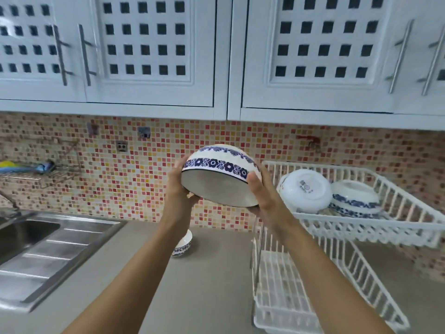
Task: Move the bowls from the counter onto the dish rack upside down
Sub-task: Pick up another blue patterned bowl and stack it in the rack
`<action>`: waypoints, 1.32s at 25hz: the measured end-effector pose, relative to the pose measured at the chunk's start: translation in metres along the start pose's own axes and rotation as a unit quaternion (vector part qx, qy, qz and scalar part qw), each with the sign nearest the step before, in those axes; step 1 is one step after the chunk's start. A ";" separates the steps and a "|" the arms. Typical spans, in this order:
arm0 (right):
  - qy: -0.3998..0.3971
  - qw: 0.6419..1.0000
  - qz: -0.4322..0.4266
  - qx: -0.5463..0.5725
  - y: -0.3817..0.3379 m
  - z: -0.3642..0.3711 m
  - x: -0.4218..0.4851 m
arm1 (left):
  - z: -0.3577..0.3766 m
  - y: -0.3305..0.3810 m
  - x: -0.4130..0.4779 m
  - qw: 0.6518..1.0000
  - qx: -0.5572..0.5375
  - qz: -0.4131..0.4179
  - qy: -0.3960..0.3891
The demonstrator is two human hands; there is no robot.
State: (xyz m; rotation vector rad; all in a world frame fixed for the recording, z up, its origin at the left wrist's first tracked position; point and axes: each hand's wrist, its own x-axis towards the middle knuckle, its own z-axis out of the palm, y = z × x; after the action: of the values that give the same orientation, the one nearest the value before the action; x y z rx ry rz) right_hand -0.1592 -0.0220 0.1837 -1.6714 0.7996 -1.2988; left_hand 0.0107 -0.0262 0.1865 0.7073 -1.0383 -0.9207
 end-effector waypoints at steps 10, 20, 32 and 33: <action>0.128 0.977 -0.100 -0.137 -0.044 -0.224 -0.038 | 0.203 -0.023 0.024 0.931 0.212 0.027 -0.296; 0.010 0.936 0.005 -0.352 -0.029 -0.401 -0.017 | 0.330 -0.091 0.066 0.802 0.389 -0.005 -0.454; -0.139 0.885 0.068 -0.439 0.061 -0.447 0.057 | 0.375 -0.156 0.110 0.628 0.653 -0.031 -0.423; -0.145 0.883 0.071 -0.440 0.065 -0.447 0.060 | 0.376 -0.159 0.111 0.617 0.664 -0.038 -0.421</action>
State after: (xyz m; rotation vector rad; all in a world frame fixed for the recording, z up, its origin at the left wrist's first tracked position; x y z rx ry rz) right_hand -0.5753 -0.2079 0.1940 -2.3654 1.4162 -0.5450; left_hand -0.3620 -0.2214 0.2314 1.5948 -2.6513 -0.3320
